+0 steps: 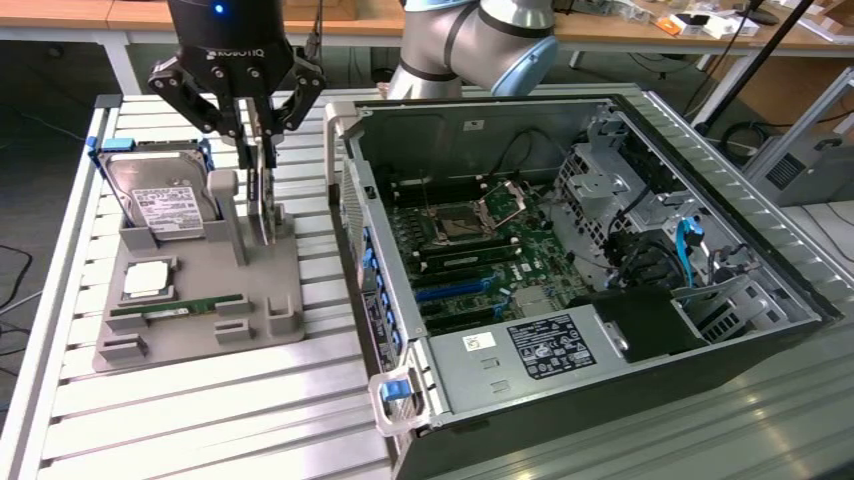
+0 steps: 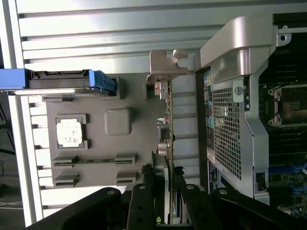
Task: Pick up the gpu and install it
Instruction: 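Pick up the gpu and move the gpu toward the slot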
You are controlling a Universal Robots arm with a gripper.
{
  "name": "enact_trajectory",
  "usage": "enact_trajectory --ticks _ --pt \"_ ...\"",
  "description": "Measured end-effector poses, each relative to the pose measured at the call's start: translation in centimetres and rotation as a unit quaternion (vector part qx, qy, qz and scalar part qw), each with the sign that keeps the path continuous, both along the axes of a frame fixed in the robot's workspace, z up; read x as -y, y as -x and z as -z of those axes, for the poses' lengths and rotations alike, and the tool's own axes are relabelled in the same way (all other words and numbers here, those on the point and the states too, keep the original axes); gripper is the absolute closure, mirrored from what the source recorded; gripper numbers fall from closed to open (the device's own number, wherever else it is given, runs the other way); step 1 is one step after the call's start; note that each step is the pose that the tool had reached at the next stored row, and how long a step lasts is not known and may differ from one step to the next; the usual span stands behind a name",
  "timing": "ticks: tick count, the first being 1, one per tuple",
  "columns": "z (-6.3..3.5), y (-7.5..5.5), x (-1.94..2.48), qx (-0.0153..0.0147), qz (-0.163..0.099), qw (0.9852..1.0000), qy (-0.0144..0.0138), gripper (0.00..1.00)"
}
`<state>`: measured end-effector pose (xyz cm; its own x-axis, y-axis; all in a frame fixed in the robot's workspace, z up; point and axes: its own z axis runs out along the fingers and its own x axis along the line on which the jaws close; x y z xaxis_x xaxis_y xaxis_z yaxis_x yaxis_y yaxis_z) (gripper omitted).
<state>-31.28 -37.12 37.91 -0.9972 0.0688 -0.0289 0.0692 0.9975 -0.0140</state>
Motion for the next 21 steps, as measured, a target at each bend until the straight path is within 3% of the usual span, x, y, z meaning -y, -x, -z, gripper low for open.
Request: enact_trajectory --ticks 21 --pt "-0.68 0.0 0.0 0.0 0.0 1.0 0.0 0.73"
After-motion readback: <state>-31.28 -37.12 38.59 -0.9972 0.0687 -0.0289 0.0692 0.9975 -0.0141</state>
